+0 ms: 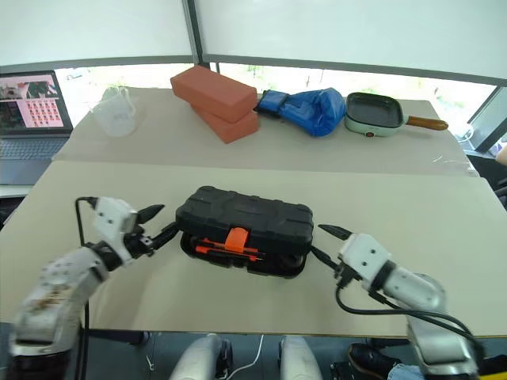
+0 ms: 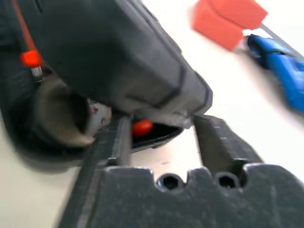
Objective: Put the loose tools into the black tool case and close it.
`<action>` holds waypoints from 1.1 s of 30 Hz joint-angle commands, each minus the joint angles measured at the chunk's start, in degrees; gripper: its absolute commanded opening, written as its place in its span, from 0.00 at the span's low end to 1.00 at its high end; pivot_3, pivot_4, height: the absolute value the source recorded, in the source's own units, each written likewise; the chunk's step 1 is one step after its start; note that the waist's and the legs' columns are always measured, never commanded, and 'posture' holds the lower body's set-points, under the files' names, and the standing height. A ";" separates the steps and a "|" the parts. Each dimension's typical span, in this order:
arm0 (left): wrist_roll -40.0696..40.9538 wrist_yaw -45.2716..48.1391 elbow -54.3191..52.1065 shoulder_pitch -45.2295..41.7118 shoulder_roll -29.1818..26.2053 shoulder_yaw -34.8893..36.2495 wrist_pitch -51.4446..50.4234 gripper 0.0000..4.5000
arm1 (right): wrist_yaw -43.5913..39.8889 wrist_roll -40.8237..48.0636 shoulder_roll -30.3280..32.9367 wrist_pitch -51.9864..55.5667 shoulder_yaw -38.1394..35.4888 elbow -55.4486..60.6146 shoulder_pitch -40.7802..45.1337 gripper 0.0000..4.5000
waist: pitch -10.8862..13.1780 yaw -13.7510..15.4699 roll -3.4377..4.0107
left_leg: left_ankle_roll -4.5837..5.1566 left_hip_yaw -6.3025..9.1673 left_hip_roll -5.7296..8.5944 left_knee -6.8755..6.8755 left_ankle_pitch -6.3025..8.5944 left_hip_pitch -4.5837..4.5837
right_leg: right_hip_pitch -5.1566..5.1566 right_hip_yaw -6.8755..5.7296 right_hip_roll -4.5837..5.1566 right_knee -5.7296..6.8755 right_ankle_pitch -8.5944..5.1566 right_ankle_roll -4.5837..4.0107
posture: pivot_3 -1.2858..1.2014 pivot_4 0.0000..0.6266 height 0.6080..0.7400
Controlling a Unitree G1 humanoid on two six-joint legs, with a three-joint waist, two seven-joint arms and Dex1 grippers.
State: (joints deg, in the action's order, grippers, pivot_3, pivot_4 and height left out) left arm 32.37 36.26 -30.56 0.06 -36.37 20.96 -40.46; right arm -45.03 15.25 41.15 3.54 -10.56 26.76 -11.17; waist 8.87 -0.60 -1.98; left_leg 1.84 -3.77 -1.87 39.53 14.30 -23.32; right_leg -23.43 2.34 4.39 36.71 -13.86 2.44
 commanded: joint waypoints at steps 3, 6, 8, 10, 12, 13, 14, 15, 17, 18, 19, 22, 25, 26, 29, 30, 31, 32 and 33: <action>18.77 9.32 3.73 -2.45 -13.63 9.78 -15.95 0.83 | -11.07 12.19 7.93 8.58 -4.68 9.82 -9.82 0.68 | -0.01 0.17 -0.01 | -0.01 0.04 0.00 -0.09 0.02 0.30 | 0.29 -0.08 0.02 -0.05 -0.16 -0.06 | 0.52 0.24 0.99; 14.43 14.00 10.30 -5.53 -18.85 3.69 -13.25 0.83 | -12.83 9.33 9.71 8.03 -1.42 9.26 -10.72 0.68 | 0.00 0.28 -0.01 | -0.02 -0.05 0.05 -0.12 0.01 0.45 | 0.32 -0.05 0.01 -0.02 -0.35 -0.10 | 0.52 0.24 0.99; 7.17 18.52 18.11 -11.60 -20.79 -4.66 -5.53 0.85 | -13.47 8.23 10.03 8.10 1.42 9.40 -9.80 0.56 | 0.00 0.40 -0.01 | -0.04 -0.09 0.06 -0.12 0.00 0.47 | 0.30 -0.05 -0.02 0.00 -0.37 -0.15 | 0.52 0.24 0.99; 0.86 20.55 25.76 -18.83 -19.77 -11.44 1.22 0.79 | -13.51 7.80 10.00 8.74 3.59 9.31 -8.31 0.43 | 0.00 0.74 -0.01 | -0.08 -0.12 0.15 -0.13 -0.02 0.46 | 0.27 -0.05 -0.06 -0.01 -0.49 -0.36 | 0.52 0.24 0.99; -4.32 22.52 33.17 -25.98 -17.55 -16.98 6.92 0.68 | -13.35 6.68 9.92 8.98 5.74 8.64 -6.52 0.29 | 0.03 1.18 -0.07 | -0.09 -0.12 0.14 -0.13 -0.03 0.41 | 0.26 -0.05 -0.06 -0.01 -0.46 -0.34 | 0.52 0.24 0.99; -6.80 23.98 36.75 -29.43 -16.30 -19.67 9.73 0.60 | -13.30 5.76 9.84 8.81 6.90 7.95 -5.53 0.22 | 0.02 1.34 -0.09 | -0.09 -0.16 0.21 -0.13 -0.03 0.34 | 0.21 -0.05 -0.09 -0.05 -0.35 -0.16 | 0.52 0.24 0.99; -9.88 25.39 41.09 -33.72 -14.38 -22.86 13.00 0.50 | -13.24 4.75 9.49 8.51 8.26 6.55 -4.11 0.12 | 0.01 1.35 -0.12 | -0.08 -0.14 0.25 -0.11 -0.04 0.23 | 0.19 -0.06 -0.09 -0.06 -0.33 -0.13 | 0.52 0.24 0.99; -12.12 26.45 44.38 -36.81 -12.97 -25.05 15.43 0.43 | -13.20 4.08 9.23 8.31 9.22 5.56 -3.08 0.07 | 0.01 1.44 -0.15 | -0.08 -0.15 0.25 -0.11 -0.04 0.18 | 0.17 -0.06 -0.09 -0.10 -0.32 -0.10 | 0.52 0.24 0.99; -17.33 28.09 52.37 -43.10 -9.31 -29.36 21.97 0.27 | -13.05 2.64 8.37 7.69 11.23 2.81 -0.62 0.00 | 0.02 1.62 -0.22 | -0.07 -0.25 0.33 -0.08 -0.04 0.04 | 0.15 -0.11 -0.09 -0.19 -0.28 -0.05 | 0.52 0.24 0.99; -19.58 29.11 56.52 -45.87 -7.20 -31.21 25.49 0.19 | -13.23 1.71 7.98 6.91 12.24 1.40 0.43 0.00 | 0.02 1.59 -0.21 | -0.06 -0.30 0.34 -0.05 -0.04 -0.04 | 0.15 -0.17 -0.10 -0.26 -0.27 -0.03 | 0.52 0.24 0.99; -21.15 29.95 59.67 -47.84 -5.71 -32.39 28.11 0.13 | -13.40 1.04 7.68 6.37 12.93 0.45 1.17 0.00 | 0.01 1.57 -0.22 | -0.04 -0.30 0.32 -0.05 -0.02 -0.07 | 0.14 -0.17 -0.10 -0.32 -0.26 -0.01 | 0.52 0.24 0.99; -25.80 29.15 69.70 -53.89 0.95 -35.20 35.39 0.00 | -12.78 -0.65 5.72 5.53 15.07 -2.14 3.57 0.00 | 0.02 1.44 -0.23 | 0.03 -0.29 0.32 -0.02 0.02 -0.23 | 0.14 -0.21 -0.13 -0.53 -0.21 0.08 | 0.52 0.24 0.99; -28.47 31.32 74.20 -55.65 3.90 -36.49 39.70 0.00 | -10.35 -3.30 3.81 5.14 15.82 -4.27 5.31 0.00 | 0.02 1.12 -0.23 | 0.15 -0.21 0.30 0.17 0.09 -0.50 | 0.01 -0.21 -0.13 -0.57 -0.16 0.16 | 0.52 0.24 0.99; -29.11 32.66 74.05 -55.28 3.95 -37.01 40.67 0.00 | -9.13 -3.79 3.09 5.56 15.62 -4.94 6.16 0.00 | 0.02 0.87 -0.23 | 0.19 -0.16 0.28 0.19 0.12 -0.52 | -0.04 -0.16 -0.13 -0.56 -0.14 0.19 | 0.52 0.24 0.99; -29.18 39.32 70.88 -52.43 2.27 -37.94 41.89 0.00 | -6.29 -4.87 1.11 6.30 14.45 -6.81 9.24 0.00 | 0.02 -0.09 -0.23 | 0.25 -0.10 0.29 0.20 0.16 -0.55 | -0.13 -0.03 -0.12 -0.54 -0.11 0.24 | 0.52 0.24 0.99; -28.76 41.64 69.20 -51.15 1.22 -38.01 41.31 0.00 | -5.18 -5.39 0.51 6.74 13.90 -7.87 10.63 0.00 | 0.02 -0.26 -0.22 | 0.25 -0.10 0.28 0.20 0.16 -0.54 | -0.14 -0.02 -0.12 -0.52 -0.10 0.25 | 0.52 0.24 0.99; -28.54 43.04 68.11 -50.31 0.57 -37.98 40.84 0.00 | -4.31 -5.87 0.11 6.95 13.51 -8.96 11.80 0.00 | 0.01 -0.43 -0.22 | 0.25 -0.10 0.27 0.20 0.17 -0.52 | -0.14 -0.01 -0.12 -0.50 -0.10 0.24 | 0.52 0.24 0.99; -28.05 44.55 66.41 -49.17 -0.35 -37.80 39.96 0.00 | -3.85 -6.27 -0.12 6.96 13.25 -9.89 12.71 0.00 | 0.01 -0.42 -0.22 | 0.25 -0.12 0.25 0.20 0.17 -0.51 | -0.14 0.01 -0.12 -0.46 -0.09 0.24 | 0.52 0.24 0.99; -27.77 45.53 65.16 -48.38 -0.91 -37.57 39.29 0.00 | -3.61 -6.50 -0.22 6.92 13.15 -10.48 13.25 0.00 | 0.01 -0.33 -0.21 | 0.25 -0.11 0.22 0.21 0.17 -0.50 | -0.14 0.01 -0.11 -0.45 -0.09 0.24 | 0.52 0.24 0.99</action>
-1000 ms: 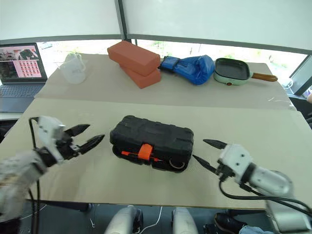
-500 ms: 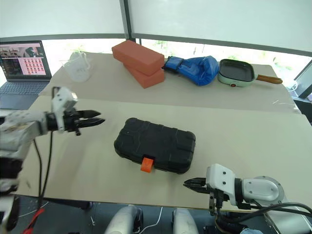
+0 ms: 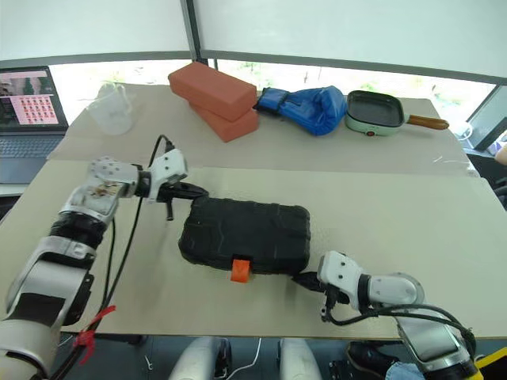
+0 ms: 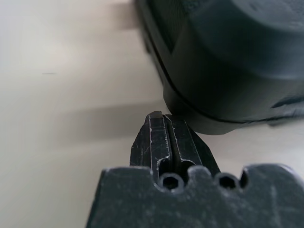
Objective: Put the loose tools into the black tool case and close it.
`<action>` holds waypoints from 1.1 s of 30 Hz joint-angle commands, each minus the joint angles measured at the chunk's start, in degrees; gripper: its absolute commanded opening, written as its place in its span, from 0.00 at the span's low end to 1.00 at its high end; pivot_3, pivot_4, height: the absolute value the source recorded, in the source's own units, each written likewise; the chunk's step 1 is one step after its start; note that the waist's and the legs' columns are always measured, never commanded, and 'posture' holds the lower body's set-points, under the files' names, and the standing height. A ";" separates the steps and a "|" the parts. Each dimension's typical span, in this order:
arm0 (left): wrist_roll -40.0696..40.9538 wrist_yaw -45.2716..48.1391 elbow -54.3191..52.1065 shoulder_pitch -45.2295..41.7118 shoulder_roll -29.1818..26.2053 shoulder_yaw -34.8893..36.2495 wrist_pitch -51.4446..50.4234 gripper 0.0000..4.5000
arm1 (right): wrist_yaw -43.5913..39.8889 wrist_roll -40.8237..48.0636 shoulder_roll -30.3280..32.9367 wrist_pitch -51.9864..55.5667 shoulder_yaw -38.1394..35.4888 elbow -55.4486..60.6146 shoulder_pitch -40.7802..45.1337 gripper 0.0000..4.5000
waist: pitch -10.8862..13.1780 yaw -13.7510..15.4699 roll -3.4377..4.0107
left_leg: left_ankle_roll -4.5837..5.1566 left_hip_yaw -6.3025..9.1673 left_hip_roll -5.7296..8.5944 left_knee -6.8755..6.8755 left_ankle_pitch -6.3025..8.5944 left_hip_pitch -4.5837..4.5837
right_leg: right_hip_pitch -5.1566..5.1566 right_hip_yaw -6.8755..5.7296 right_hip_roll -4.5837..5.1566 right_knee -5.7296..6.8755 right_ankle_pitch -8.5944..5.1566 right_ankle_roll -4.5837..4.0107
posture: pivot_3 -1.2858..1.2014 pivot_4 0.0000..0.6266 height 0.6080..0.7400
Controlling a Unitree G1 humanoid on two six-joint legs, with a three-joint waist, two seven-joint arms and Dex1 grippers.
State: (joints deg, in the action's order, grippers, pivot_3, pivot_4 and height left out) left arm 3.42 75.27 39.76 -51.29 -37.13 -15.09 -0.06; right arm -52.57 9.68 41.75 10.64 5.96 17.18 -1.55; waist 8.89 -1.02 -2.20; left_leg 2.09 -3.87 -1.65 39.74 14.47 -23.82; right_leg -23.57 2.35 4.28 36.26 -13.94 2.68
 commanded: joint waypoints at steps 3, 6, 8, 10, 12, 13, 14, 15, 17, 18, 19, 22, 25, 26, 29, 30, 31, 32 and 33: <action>1.81 7.83 -9.19 5.76 -2.11 0.00 -2.66 0.00 | 4.16 -1.05 -0.67 0.08 -3.49 -2.42 5.35 0.00 | 0.00 0.63 0.02 | 0.01 -0.01 -0.02 0.00 0.00 -0.01 | -0.01 -0.01 0.08 0.05 0.01 0.02 | 0.52 0.24 0.99; 2.40 6.12 -10.80 6.21 -2.85 2.48 -3.35 0.00 | 3.28 0.11 -0.16 1.46 -4.19 -1.49 5.55 0.00 | 0.00 1.03 0.02 | 0.02 0.01 -0.02 0.02 0.01 -0.04 | -0.02 -0.03 0.08 0.02 0.02 0.04 | 0.52 0.24 0.99; 4.23 4.92 -11.37 3.81 -2.42 4.83 -6.66 0.00 | 2.24 1.64 0.47 2.45 -5.47 0.11 4.76 0.00 | 0.00 1.23 0.02 | 0.02 0.02 -0.02 0.05 0.01 -0.08 | -0.03 -0.06 0.07 0.03 0.02 0.04 | 0.52 0.24 0.99; 7.05 4.87 -13.23 0.91 -1.52 6.74 -12.59 0.00 | 0.71 4.40 1.24 3.80 -7.15 2.18 3.46 0.00 | 0.00 1.60 0.01 | 0.02 0.04 -0.02 0.10 0.01 -0.16 | -0.10 -0.06 0.07 0.08 0.03 0.06 | 0.52 0.24 0.99; 10.06 6.48 -17.55 -0.95 -0.92 7.14 -18.56 0.00 | -1.13 8.02 2.15 5.33 -9.24 4.58 1.94 0.00 | 0.00 1.83 0.01 | 0.02 0.10 0.00 0.25 0.01 -0.48 | -0.39 -0.10 0.08 0.19 0.06 0.11 | 0.52 0.24 0.99; 11.24 7.37 -20.29 -1.26 -0.70 6.78 -20.99 0.00 | -2.00 9.99 2.55 6.31 -10.33 5.84 1.21 0.00 | 0.00 1.85 0.02 | 0.03 0.12 0.02 0.34 0.01 -0.60 | -0.52 -0.09 0.10 0.40 0.07 0.12 | 0.52 0.24 0.99; 11.88 8.11 -23.53 -0.97 -0.34 5.76 -22.58 0.00 | -2.89 12.10 2.98 7.41 -11.43 7.20 0.46 0.00 | -0.01 1.80 0.03 | 0.07 0.14 0.05 0.37 0.03 -0.62 | -0.52 -0.07 0.11 0.48 0.07 0.13 | 0.52 0.24 0.99; 12.03 8.47 -26.45 -0.32 0.04 4.59 -23.50 0.00 | -3.62 13.88 3.37 8.31 -12.28 8.38 -0.16 0.00 | -0.02 1.72 0.05 | 0.08 0.14 0.05 0.36 0.04 -0.58 | -0.47 -0.07 0.11 0.48 0.07 0.14 | 0.52 0.24 0.99; 10.41 9.04 -30.89 1.97 0.88 0.95 -22.36 0.00 | -4.82 16.34 4.14 9.60 -12.98 10.36 -1.02 0.00 | -0.04 1.69 0.09 | 0.08 0.14 0.04 0.35 0.04 -0.51 | -0.44 -0.02 0.11 0.46 0.07 0.14 | 0.52 0.24 0.99; 8.82 9.03 -31.94 3.13 1.54 -1.17 -20.62 0.00 | -4.96 16.94 4.27 10.04 -12.78 11.07 -1.06 0.00 | -0.05 1.64 0.10 | 0.08 0.14 0.05 0.35 0.04 -0.49 | -0.44 -0.01 0.10 0.46 0.07 0.14 | 0.52 0.24 0.99; 7.10 8.62 -32.25 4.01 2.16 -3.07 -18.98 0.00 | -4.91 17.27 4.30 10.41 -12.36 11.61 -0.91 0.00 | -0.05 1.50 0.10 | 0.08 0.12 0.05 0.35 0.04 -0.44 | -0.45 0.03 0.08 0.45 0.06 0.13 | 0.52 0.24 0.99; 0.30 5.56 -29.07 5.59 4.15 -8.58 -12.42 0.00 | -4.35 16.83 3.66 11.19 -9.56 12.84 0.62 0.00 | -0.04 1.37 0.09 | 0.05 0.08 0.09 0.36 0.02 -0.38 | -0.47 0.07 -0.01 0.51 0.04 0.06 | 0.52 0.24 0.99; -3.44 2.38 -25.16 6.21 5.84 -10.78 -8.76 0.00 | -3.36 15.80 2.34 11.77 -6.24 13.21 3.02 0.00 | -0.13 1.59 0.12 | 0.02 0.12 0.06 0.43 0.00 -0.26 | -0.32 0.06 -0.06 0.52 0.08 0.00 | 0.52 0.24 0.99; -4.11 1.78 -24.27 6.36 6.05 -11.11 -7.95 0.00 | -2.98 15.01 1.85 11.71 -4.93 12.98 3.98 0.00 | -0.14 1.61 0.14 | 0.02 0.12 0.07 0.43 0.00 -0.18 | -0.23 0.06 -0.05 0.52 0.08 0.00 | 0.52 0.24 0.99; -4.66 1.38 -23.47 6.87 6.08 -11.33 -6.36 0.00 | -1.97 12.92 0.56 11.64 -1.55 11.71 6.27 0.00 | -0.15 1.63 0.13 | 0.03 0.11 0.04 0.33 0.01 0.50 | 0.47 0.04 -0.05 0.37 0.05 -0.01 | 0.52 0.24 0.99; -4.33 1.48 -23.64 7.01 6.11 -11.17 -6.63 0.00 | -1.74 12.50 0.26 11.69 -0.83 11.35 6.68 0.00 | -0.16 1.65 0.12 | 0.03 0.11 0.03 0.34 0.01 0.55 | 0.51 0.04 -0.02 0.39 0.05 -0.01 | 0.52 0.24 0.99; -3.87 1.50 -23.97 7.09 6.18 -10.93 -7.15 0.00 | -1.52 11.51 0.09 11.63 0.28 10.72 7.10 0.00 | -0.17 1.64 0.12 | 0.03 0.11 -0.01 0.34 0.01 0.56 | 0.51 0.04 -0.02 0.41 0.05 -0.01 | 0.52 0.24 0.99; -3.58 1.41 -24.35 7.12 6.21 -10.73 -7.59 0.00 | -1.42 10.41 0.06 11.27 1.29 10.12 7.23 0.00 | -0.20 1.62 0.12 | 0.03 0.11 -0.02 0.34 0.01 0.57 | 0.51 0.04 -0.02 0.42 0.05 -0.01 | 0.52 0.24 0.99; -3.44 1.29 -24.56 7.04 6.26 -10.54 -7.70 0.00 | -1.28 9.27 0.16 11.04 2.35 9.46 7.15 0.00 | -0.20 1.63 0.13 | 0.03 0.10 -0.02 0.34 0.01 0.57 | 0.51 0.05 -0.02 0.43 0.05 -0.01 | 0.52 0.24 0.99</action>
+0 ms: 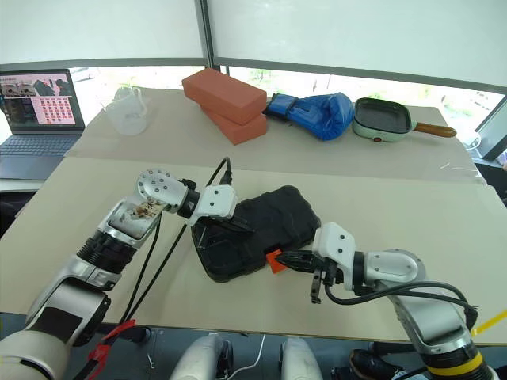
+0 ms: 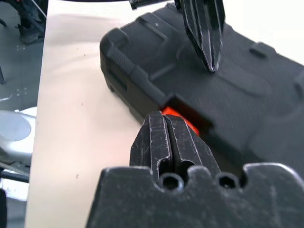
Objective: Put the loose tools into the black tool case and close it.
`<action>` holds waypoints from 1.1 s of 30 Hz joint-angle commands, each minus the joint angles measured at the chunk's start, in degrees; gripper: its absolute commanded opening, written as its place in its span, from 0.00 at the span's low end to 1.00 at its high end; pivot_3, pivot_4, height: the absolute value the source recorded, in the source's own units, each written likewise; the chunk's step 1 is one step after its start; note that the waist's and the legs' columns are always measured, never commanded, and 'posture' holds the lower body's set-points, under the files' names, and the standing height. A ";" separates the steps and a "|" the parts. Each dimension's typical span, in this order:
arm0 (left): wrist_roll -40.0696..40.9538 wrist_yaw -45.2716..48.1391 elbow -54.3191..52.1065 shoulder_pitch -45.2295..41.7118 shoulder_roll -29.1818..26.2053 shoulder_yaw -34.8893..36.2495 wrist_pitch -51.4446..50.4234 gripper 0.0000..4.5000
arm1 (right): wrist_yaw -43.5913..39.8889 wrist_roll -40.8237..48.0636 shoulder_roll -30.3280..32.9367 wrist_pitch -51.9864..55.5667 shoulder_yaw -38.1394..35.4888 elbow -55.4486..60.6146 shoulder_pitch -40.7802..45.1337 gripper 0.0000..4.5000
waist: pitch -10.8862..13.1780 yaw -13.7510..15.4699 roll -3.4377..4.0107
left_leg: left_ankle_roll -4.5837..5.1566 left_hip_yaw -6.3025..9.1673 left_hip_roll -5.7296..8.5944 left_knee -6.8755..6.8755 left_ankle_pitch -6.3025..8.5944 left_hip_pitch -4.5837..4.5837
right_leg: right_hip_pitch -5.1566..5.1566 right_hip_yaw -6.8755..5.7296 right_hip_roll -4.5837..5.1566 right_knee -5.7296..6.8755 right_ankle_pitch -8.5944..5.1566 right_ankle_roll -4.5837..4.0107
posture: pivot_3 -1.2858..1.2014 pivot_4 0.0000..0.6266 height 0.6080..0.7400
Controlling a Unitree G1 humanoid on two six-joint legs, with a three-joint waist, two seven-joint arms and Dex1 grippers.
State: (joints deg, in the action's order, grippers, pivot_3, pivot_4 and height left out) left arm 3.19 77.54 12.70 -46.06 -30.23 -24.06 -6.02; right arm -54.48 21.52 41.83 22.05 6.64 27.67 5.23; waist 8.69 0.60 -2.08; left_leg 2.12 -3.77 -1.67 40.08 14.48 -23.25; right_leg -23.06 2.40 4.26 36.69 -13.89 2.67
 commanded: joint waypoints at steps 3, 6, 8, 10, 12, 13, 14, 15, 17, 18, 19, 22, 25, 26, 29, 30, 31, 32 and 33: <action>-3.21 -1.35 2.55 1.57 -0.44 -1.21 -1.62 0.00 | 1.02 -4.66 -0.20 -1.30 3.32 -2.56 0.23 0.00 | -0.01 -0.01 0.01 | 0.00 -0.01 0.01 0.01 0.00 -0.01 | -0.02 0.00 0.00 0.02 0.00 0.00 | 0.52 0.24 0.99; -3.28 -1.70 2.82 1.33 -0.34 -1.05 -1.37 0.00 | 2.19 -6.46 -1.42 -2.16 4.12 -4.38 0.48 0.00 | -0.01 -0.02 0.01 | 0.00 -0.01 0.02 0.01 0.00 -0.01 | -0.02 0.01 -0.02 0.03 0.00 0.00 | 0.52 0.24 0.99; -3.16 -1.76 2.68 1.21 -0.36 -0.93 -1.54 0.00 | 2.84 -7.39 -2.40 -2.68 4.26 -5.48 0.71 0.00 | -0.01 -0.07 0.01 | 0.00 -0.01 0.02 0.00 0.00 -0.01 | -0.03 0.01 -0.02 0.04 0.00 -0.01 | 0.52 0.24 0.99; -2.99 -1.84 2.35 1.15 -0.33 -0.76 -1.83 0.00 | 3.37 -7.97 -3.36 -3.09 4.22 -6.33 0.78 0.00 | -0.01 -0.12 0.01 | 0.00 -0.02 0.02 0.00 0.00 -0.02 | -0.06 0.01 -0.04 0.04 0.00 -0.01 | 0.52 0.24 0.99; -2.89 -1.91 2.13 1.15 -0.27 -0.64 -2.03 0.00 | 3.48 -8.34 -3.87 -3.40 4.19 -6.78 0.74 0.00 | -0.01 -0.15 0.01 | 0.00 -0.02 0.02 0.00 0.00 -0.02 | -0.06 0.01 -0.05 0.05 -0.01 -0.02 | 0.52 0.24 0.99; -2.81 -1.97 2.05 1.15 -0.19 -0.58 -2.09 0.00 | 3.83 -8.68 -4.26 -3.80 4.15 -7.10 0.64 0.00 | -0.01 -0.17 0.01 | 0.00 -0.03 0.02 0.00 0.00 -0.02 | -0.06 0.02 -0.05 0.05 -0.01 -0.02 | 0.52 0.24 0.99; -2.75 -2.06 2.00 1.14 -0.05 -0.54 -2.13 0.00 | 4.29 -8.83 -4.74 -4.00 4.02 -7.33 0.53 0.00 | -0.01 -0.18 0.01 | 0.00 -0.03 0.02 0.00 0.00 -0.02 | -0.06 0.02 -0.05 0.05 -0.01 -0.02 | 0.52 0.24 0.99; -2.72 -2.16 1.96 1.12 0.09 -0.54 -2.19 0.00 | 4.58 -8.90 -5.17 -4.15 3.86 -7.48 0.43 0.00 | -0.01 -0.20 0.01 | 0.00 -0.02 0.01 0.00 0.00 -0.02 | -0.06 0.02 -0.06 0.05 -0.01 -0.02 | 0.52 0.24 0.99; -2.76 -2.39 1.76 1.22 0.46 -0.70 -2.32 0.00 | 4.94 -8.66 -6.03 -4.18 3.41 -7.24 0.20 0.00 | -0.01 -0.23 0.01 | 0.00 -0.03 0.01 0.00 0.00 -0.02 | -0.07 0.02 -0.06 0.05 -0.01 -0.02 | 0.52 0.24 0.99; -2.78 -2.46 1.63 1.30 0.53 -0.76 -2.39 0.00 | 5.02 -8.60 -6.30 -4.13 3.28 -7.05 0.10 0.00 | -0.01 -0.24 0.01 | 0.00 -0.02 0.00 -0.01 0.00 -0.02 | -0.07 0.01 -0.06 0.05 -0.01 -0.03 | 0.52 0.24 0.99; -2.82 -2.52 1.50 1.44 0.72 -0.93 -2.39 0.00 | 5.16 -8.25 -6.65 -3.98 3.06 -6.65 0.01 0.00 | -0.01 -0.26 0.01 | 0.00 -0.02 0.00 -0.01 0.00 -0.02 | -0.07 0.02 -0.06 0.05 -0.01 -0.02 | 0.52 0.24 0.99; -3.16 -2.67 1.19 2.07 1.62 -1.90 -2.15 0.00 | 6.58 -6.29 -8.61 -2.91 1.78 -4.75 -0.31 0.00 | -0.01 -0.33 0.01 | 0.00 -0.02 0.00 0.00 0.00 -0.03 | -0.08 0.02 -0.06 0.05 -0.01 -0.02 | 0.52 0.24 0.99; -3.29 -2.73 0.99 2.28 2.35 -2.24 -2.37 0.00 | 7.96 -6.34 -10.09 -2.36 1.16 -4.24 -0.41 0.00 | -0.01 -0.50 0.01 | 0.00 -0.02 -0.02 -0.02 0.00 -0.03 | -0.08 0.02 -0.07 0.06 -0.01 -0.03 | 0.52 0.24 0.99; -3.34 -2.70 1.05 2.23 2.68 -2.37 -2.36 0.00 | 8.82 -6.62 -10.79 -2.27 0.88 -4.26 -0.08 0.00 | -0.01 -0.56 0.01 | 0.00 -0.02 -0.03 -0.02 0.00 -0.03 | -0.09 0.02 -0.07 0.06 -0.01 -0.04 | 0.52 0.24 0.99; -3.51 -2.62 1.30 2.13 3.36 -2.60 -2.38 0.00 | 11.29 -7.24 -12.50 -2.19 0.14 -4.51 0.93 0.00 | -0.01 -0.78 0.01 | 0.00 -0.02 -0.03 -0.03 0.00 -0.04 | -0.11 0.02 -0.09 0.07 -0.01 -0.05 | 0.52 0.24 0.99; -3.57 -2.58 1.35 2.15 3.48 -2.66 -2.34 0.00 | 11.62 -7.15 -12.81 -1.90 0.00 -4.46 1.06 0.00 | -0.01 -0.89 0.01 | 0.00 -0.02 -0.03 -0.04 0.00 -0.04 | -0.13 0.03 -0.11 0.07 -0.01 -0.07 | 0.52 0.24 0.99; -3.69 -2.57 1.44 2.20 3.61 -2.80 -2.20 0.00 | 11.72 -6.93 -12.92 -1.50 -0.05 -4.24 1.18 0.00 | -0.01 -1.01 0.01 | 0.00 -0.02 -0.03 -0.06 0.00 -0.04 | -0.13 0.03 -0.11 0.07 -0.01 -0.07 | 0.52 0.24 0.99; -3.84 -2.61 1.58 2.22 3.77 -2.94 -2.04 0.00 | 11.68 -6.58 -12.94 -0.96 -0.09 -3.83 1.23 0.00 | -0.01 -1.11 0.01 | 0.00 -0.02 -0.03 -0.06 0.00 -0.04 | -0.13 0.03 -0.11 0.07 -0.01 -0.08 | 0.52 0.24 0.99; -3.99 -2.68 1.75 2.21 3.93 -3.03 -1.90 0.00 | 11.53 -6.30 -12.88 -0.72 -0.06 -3.42 1.25 0.00 | -0.01 -1.15 0.01 | 0.00 -0.02 -0.03 -0.06 0.00 -0.04 | -0.13 0.03 -0.11 0.06 -0.01 -0.08 | 0.52 0.24 0.99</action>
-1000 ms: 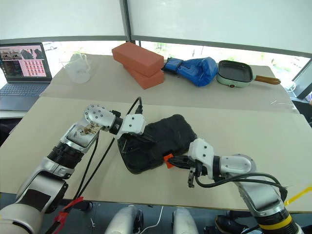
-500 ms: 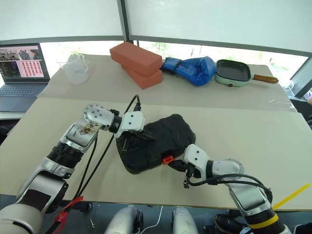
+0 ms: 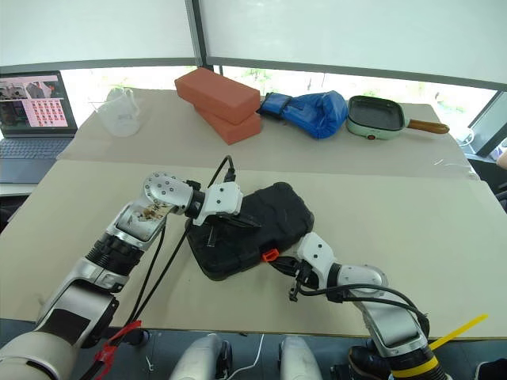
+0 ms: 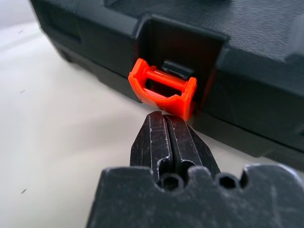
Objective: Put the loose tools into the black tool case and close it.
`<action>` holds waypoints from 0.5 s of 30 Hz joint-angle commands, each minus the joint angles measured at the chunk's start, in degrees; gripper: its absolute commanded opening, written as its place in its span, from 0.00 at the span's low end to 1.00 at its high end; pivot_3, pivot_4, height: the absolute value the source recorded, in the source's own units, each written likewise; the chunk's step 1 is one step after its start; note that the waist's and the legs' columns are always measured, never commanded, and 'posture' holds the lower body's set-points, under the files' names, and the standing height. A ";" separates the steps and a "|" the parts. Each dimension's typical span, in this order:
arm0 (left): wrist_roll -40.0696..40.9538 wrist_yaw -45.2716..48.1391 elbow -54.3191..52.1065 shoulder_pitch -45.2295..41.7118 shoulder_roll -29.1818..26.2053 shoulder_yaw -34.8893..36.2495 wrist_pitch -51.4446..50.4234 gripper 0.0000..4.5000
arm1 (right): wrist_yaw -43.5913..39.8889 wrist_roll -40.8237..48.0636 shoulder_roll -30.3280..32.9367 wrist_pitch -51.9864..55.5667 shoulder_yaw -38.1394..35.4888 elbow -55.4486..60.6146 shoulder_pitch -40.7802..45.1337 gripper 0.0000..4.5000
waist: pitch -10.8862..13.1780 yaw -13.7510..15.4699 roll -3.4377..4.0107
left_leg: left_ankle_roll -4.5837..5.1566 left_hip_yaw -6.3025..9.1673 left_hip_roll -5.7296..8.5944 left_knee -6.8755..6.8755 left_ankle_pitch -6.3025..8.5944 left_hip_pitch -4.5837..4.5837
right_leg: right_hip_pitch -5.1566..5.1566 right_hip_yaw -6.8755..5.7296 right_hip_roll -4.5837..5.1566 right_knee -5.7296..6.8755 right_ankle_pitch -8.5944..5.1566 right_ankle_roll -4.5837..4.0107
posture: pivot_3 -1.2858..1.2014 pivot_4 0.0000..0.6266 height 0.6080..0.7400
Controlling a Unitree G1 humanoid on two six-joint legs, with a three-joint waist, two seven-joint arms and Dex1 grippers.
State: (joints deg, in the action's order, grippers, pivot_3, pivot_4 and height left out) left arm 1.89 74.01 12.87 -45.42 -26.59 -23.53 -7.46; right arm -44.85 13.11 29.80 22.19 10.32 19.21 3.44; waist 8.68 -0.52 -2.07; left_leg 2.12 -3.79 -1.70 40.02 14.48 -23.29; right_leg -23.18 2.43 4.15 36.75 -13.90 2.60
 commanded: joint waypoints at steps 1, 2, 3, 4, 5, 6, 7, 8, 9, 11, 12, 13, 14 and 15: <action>-2.82 0.76 1.83 1.50 0.50 -3.61 -0.34 0.00 | 1.69 2.54 -0.77 -0.45 -3.76 5.59 3.02 0.00 | 0.00 -0.07 0.00 | 0.00 0.00 0.00 0.00 0.00 0.00 | 0.00 0.00 0.00 0.00 0.00 0.00 | 0.52 0.24 0.99; -2.91 0.64 2.07 1.44 0.69 -3.60 -0.31 0.00 | 1.53 2.88 -0.71 -0.10 -3.81 6.06 2.99 0.00 | 0.00 -0.07 0.00 | 0.00 0.00 0.00 0.00 0.00 0.00 | 0.00 0.00 0.00 0.00 0.00 0.00 | 0.52 0.24 0.99; -2.99 0.53 2.33 1.36 0.88 -3.55 -0.27 0.00 | 1.42 3.12 -0.65 0.20 -3.89 6.43 3.01 0.00 | 0.00 -0.07 0.00 | 0.00 0.01 -0.01 -0.01 0.00 0.00 | 0.00 -0.01 0.01 0.00 0.00 0.00 | 0.52 0.24 0.99; -3.07 0.42 2.66 1.27 1.06 -3.50 -0.19 0.00 | 1.31 3.45 -0.59 0.65 -4.02 6.77 3.08 0.00 | 0.00 -0.07 0.00 | 0.00 0.01 -0.01 -0.02 0.00 0.00 | 0.00 -0.01 0.01 0.00 0.00 0.00 | 0.52 0.24 0.99; -3.16 0.31 2.96 1.20 1.20 -3.47 -0.09 0.00 | 1.22 3.61 -0.53 0.92 -4.12 6.97 3.17 0.00 | 0.00 -0.07 0.00 | 0.00 0.01 -0.01 -0.01 0.00 0.00 | 0.00 -0.01 0.01 -0.01 0.00 0.00 | 0.52 0.24 0.99; -3.28 0.20 3.29 1.15 1.31 -3.45 0.10 0.00 | 1.12 3.74 -0.48 1.17 -4.18 7.13 3.27 0.00 | 0.00 -0.06 0.00 | 0.00 0.01 -0.01 -0.02 0.00 0.00 | 0.00 -0.01 0.02 -0.01 0.00 0.00 | 0.52 0.24 0.99; -3.37 0.10 3.54 1.12 1.40 -3.42 0.23 0.00 | 0.98 3.95 -0.42 1.46 -4.26 7.26 3.38 0.00 | 0.00 -0.07 0.00 | 0.00 0.01 -0.01 -0.02 0.00 0.00 | 0.00 -0.01 0.02 -0.01 0.00 0.00 | 0.52 0.24 0.99; -3.42 -0.01 3.68 1.14 1.46 -3.36 0.30 0.00 | 0.82 4.49 -0.43 1.95 -4.45 7.51 3.49 0.00 | 0.00 -0.07 0.00 | 0.00 0.01 -0.01 -0.02 0.00 0.00 | 0.00 -0.01 0.02 -0.01 0.00 0.00 | 0.52 0.24 0.99; -3.44 -0.11 3.82 1.15 1.51 -3.31 0.41 0.00 | 0.72 5.05 -0.47 2.45 -4.69 7.76 3.59 0.00 | 0.00 -0.07 0.00 | 0.00 0.01 -0.01 -0.03 0.00 0.00 | 0.00 -0.01 0.02 -0.02 0.00 0.00 | 0.52 0.24 0.99; -3.46 -0.34 3.99 1.19 1.56 -3.20 0.59 0.00 | 0.67 5.76 -0.50 3.18 -4.97 8.18 3.69 0.00 | 0.00 -0.07 0.00 | 0.00 0.02 -0.01 -0.03 0.00 0.00 | 0.00 -0.01 0.02 -0.02 0.00 0.00 | 0.52 0.24 0.99; -3.46 -0.48 4.05 1.23 1.57 -3.16 0.65 0.00 | 0.66 5.90 -0.47 3.39 -5.05 8.38 3.74 0.00 | 0.00 -0.10 0.00 | 0.00 0.02 -0.02 -0.03 0.00 0.00 | 0.00 -0.01 0.02 -0.02 0.00 0.00 | 0.52 0.24 0.99; -3.49 -0.62 4.14 1.26 1.58 -3.14 0.72 0.00 | 0.64 6.15 -0.45 3.70 -5.17 8.58 3.87 0.00 | 0.00 -0.15 0.00 | 0.00 0.02 -0.02 -0.04 0.00 0.00 | 0.00 -0.01 0.02 -0.02 0.00 0.00 | 0.52 0.24 0.99; -3.54 -0.75 4.26 1.26 1.58 -3.14 0.81 0.00 | 0.63 6.38 -0.44 3.99 -5.29 8.75 4.10 0.00 | 0.00 -0.17 0.00 | 0.00 0.02 -0.03 -0.04 0.00 0.00 | 0.00 -0.01 0.02 -0.02 0.00 0.00 | 0.52 0.24 0.99; -3.56 -0.86 4.23 1.33 1.54 -3.13 0.79 0.00 | 0.78 6.85 -0.61 4.49 -5.48 8.87 4.28 0.00 | 0.00 -0.18 0.00 | 0.00 0.02 -0.03 -0.05 0.00 0.01 | 0.00 -0.01 0.02 -0.02 0.00 0.00 | 0.52 0.24 0.99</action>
State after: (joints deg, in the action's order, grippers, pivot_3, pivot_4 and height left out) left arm 1.40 72.75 14.74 -45.79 -25.22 -23.45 -6.15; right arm -44.95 16.96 30.26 28.32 8.21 22.25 3.97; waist 8.68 -0.69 -2.07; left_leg 2.12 -3.77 -1.73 39.97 14.48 -23.28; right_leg -23.18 2.43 4.16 36.74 -13.90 2.60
